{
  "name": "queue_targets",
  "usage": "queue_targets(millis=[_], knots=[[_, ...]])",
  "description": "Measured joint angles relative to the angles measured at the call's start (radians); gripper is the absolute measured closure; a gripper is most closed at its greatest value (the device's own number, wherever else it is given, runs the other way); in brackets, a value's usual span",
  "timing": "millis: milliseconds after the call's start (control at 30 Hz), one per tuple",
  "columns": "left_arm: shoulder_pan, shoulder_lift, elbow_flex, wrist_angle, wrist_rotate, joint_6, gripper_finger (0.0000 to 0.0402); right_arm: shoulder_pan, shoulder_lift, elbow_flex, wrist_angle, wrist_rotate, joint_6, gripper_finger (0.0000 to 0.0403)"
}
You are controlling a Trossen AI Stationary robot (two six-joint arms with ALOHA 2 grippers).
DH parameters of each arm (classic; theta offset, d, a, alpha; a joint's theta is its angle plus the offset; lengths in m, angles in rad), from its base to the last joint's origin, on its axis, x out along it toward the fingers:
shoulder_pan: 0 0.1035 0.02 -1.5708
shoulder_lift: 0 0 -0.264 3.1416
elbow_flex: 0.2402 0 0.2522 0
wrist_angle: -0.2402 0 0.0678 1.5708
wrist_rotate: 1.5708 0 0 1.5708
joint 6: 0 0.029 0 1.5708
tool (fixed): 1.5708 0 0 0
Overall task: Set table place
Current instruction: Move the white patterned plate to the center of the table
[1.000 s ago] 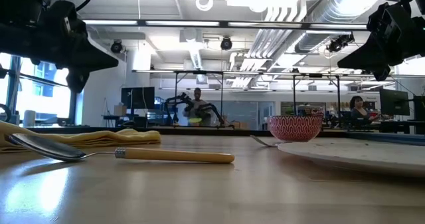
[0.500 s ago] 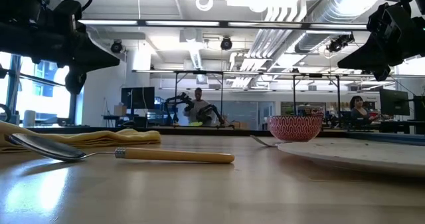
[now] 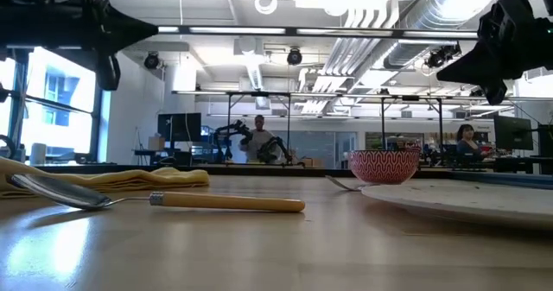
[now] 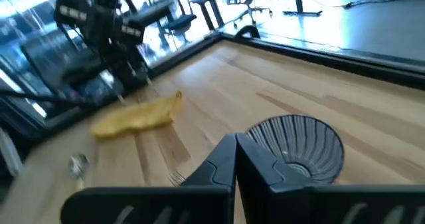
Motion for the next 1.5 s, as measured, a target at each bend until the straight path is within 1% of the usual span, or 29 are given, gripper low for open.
queue_targets(millis=[167, 267, 367, 467, 600, 700, 800, 900, 967, 1067, 1167, 1300, 1500], knots=[[-0.144, 0.149, 0.075, -0.006, -0.164, 0.005, 0.0401, 0.0, 0.0, 0.0, 0.024, 0.048, 0.116, 0.0402], [-0.227, 0.282, 0.135, -0.008, -0.253, -0.004, 0.0402, 0.0, 0.0, 0.0, 0.052, 0.104, 0.207, 0.0402], [-0.296, 0.431, 0.209, -0.024, -0.338, -0.012, 0.0402, 0.0, 0.001, 0.0, 0.084, 0.107, 0.25, 0.0402], [-0.329, 0.573, 0.311, -0.126, -0.402, -0.053, 0.0402, 0.0, 0.019, 0.003, 0.097, 0.105, 0.31, 0.0402], [-0.327, 0.718, 0.48, -0.374, -0.39, -0.088, 0.0402, 0.0, 0.101, 0.052, 0.101, 0.078, 0.339, 0.0402], [-0.327, 0.788, 0.616, -0.583, -0.378, -0.084, 0.0402, 0.0, 0.215, 0.117, 0.097, 0.026, 0.339, 0.0402], [-0.327, 0.827, 0.732, -0.777, -0.376, -0.083, 0.0402, 0.001, 0.373, 0.213, 0.059, -0.048, 0.342, 0.0402], [-0.327, 0.835, 0.809, -0.916, -0.382, -0.073, 0.0402, 0.026, 0.574, 0.329, -0.061, -0.092, 0.342, 0.0402], [-0.327, 0.834, 0.831, -0.979, -0.392, -0.075, 0.0401, 0.066, 0.723, 0.416, -0.169, -0.1, 0.355, 0.0402], [-0.327, 0.824, 0.833, -1.03, -0.398, -0.093, 0.0402, 0.154, 0.939, 0.534, -0.352, -0.1, 0.403, 0.0402], [-0.326, 0.823, 0.834, -1.078, -0.404, -0.127, 0.0402, 0.266, 1.12, 0.634, -0.457, -0.104, 0.474, 0.0403], [-0.287, 0.828, 0.834, -1.1, -0.387, -0.134, 0.0402, 0.412, 1.285, 0.718, -0.46, -0.145, 0.624, 0.0403], [-0.176, 0.828, 0.834, -1.109, -0.316, -0.065, 0.0401, 0.596, 1.442, 0.754, -0.358, -0.15, 0.92, 0.0403]])
